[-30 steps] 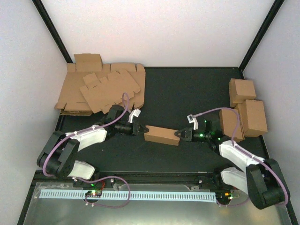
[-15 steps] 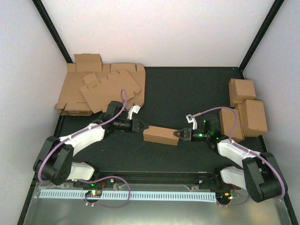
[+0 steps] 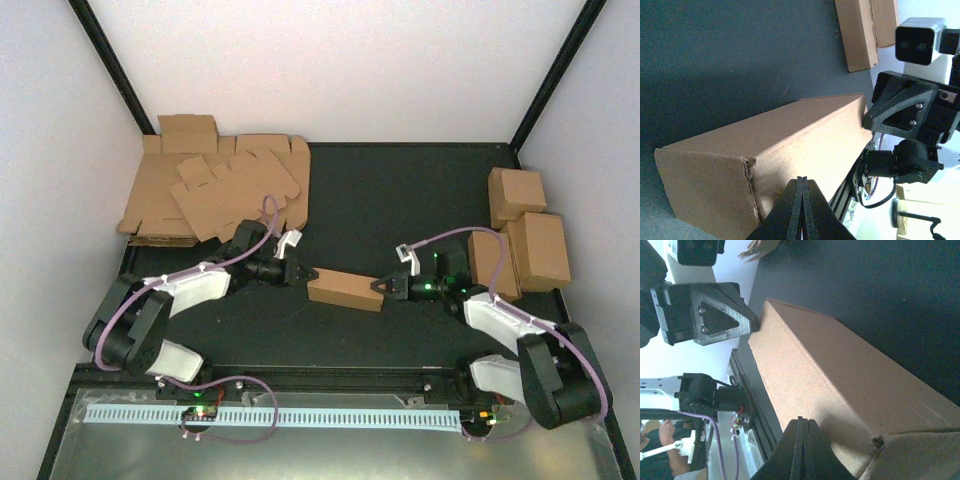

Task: Fold the paper box

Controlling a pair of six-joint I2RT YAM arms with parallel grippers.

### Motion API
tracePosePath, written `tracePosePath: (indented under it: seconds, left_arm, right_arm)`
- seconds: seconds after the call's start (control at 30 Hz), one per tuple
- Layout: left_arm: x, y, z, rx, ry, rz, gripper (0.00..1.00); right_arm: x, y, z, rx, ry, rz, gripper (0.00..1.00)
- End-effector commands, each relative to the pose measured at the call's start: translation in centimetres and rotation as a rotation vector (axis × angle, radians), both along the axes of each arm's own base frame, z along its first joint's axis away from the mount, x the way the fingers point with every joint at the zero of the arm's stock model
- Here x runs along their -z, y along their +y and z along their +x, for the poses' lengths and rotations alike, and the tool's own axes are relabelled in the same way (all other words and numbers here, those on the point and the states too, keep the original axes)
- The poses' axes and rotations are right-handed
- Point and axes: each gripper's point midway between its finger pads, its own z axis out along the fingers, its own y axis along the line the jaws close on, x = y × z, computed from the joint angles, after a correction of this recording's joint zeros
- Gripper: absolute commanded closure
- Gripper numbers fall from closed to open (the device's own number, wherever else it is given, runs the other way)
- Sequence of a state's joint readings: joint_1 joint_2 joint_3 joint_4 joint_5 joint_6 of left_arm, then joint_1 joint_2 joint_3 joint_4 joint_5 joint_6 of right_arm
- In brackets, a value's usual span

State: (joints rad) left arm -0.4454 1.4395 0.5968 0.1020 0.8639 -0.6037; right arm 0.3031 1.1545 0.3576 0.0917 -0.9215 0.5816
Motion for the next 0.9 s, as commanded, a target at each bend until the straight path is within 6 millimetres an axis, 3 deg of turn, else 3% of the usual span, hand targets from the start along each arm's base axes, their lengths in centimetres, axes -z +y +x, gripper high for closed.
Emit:
tracePosePath:
  seconds: [0.0, 0.17, 0.4, 0.53, 0.87]
  left_arm:
    - [-0.9, 0.4, 0.1, -0.025, -0.012, 0.026, 0.98]
    - [-2.6, 0.4, -0.1, -0.016, -0.038, 0.01, 0.98]
    - [1.3, 0.5, -1.0, -0.009, 0.035, 0.026, 0.98]
    - [1.9, 0.5, -1.1, -0.009, 0.047, 0.031, 0.98]
    - [-2.7, 0.3, -0.6, -0.005, -0.028, -0.011, 0.98]
  right_arm:
    - [2.7, 0.0, -0.5, -0.011, 0.055, -0.006, 0.98]
    - [3.3, 0.0, -0.7, -0.016, 0.064, -0.009, 0.98]
    - [-0.5, 0.2, -0.1, -0.027, -0.024, 0.003, 0.98]
    - [-1.7, 0.4, 0.1, -0.034, -0.04, 0.023, 0.98]
    - [2.8, 0.2, -0.5, -0.034, 0.045, -0.012, 0.98]
